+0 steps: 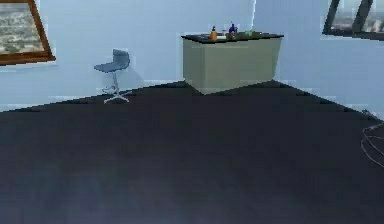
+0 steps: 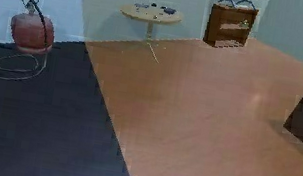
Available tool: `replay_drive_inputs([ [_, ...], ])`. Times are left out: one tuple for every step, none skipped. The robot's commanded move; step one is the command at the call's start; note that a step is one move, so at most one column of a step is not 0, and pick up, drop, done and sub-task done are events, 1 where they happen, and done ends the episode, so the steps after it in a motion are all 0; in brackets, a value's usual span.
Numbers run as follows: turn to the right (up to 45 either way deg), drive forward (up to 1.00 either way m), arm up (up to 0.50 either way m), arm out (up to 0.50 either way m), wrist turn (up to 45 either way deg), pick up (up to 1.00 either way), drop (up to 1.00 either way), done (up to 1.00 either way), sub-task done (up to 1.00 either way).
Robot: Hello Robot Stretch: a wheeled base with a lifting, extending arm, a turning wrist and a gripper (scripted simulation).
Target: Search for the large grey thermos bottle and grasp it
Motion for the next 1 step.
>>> replay_drive_inputs([
  [0.0, 1.00, 0.00, 0.00, 0.0, 0.00, 0.00, 0.00, 0.00],
])
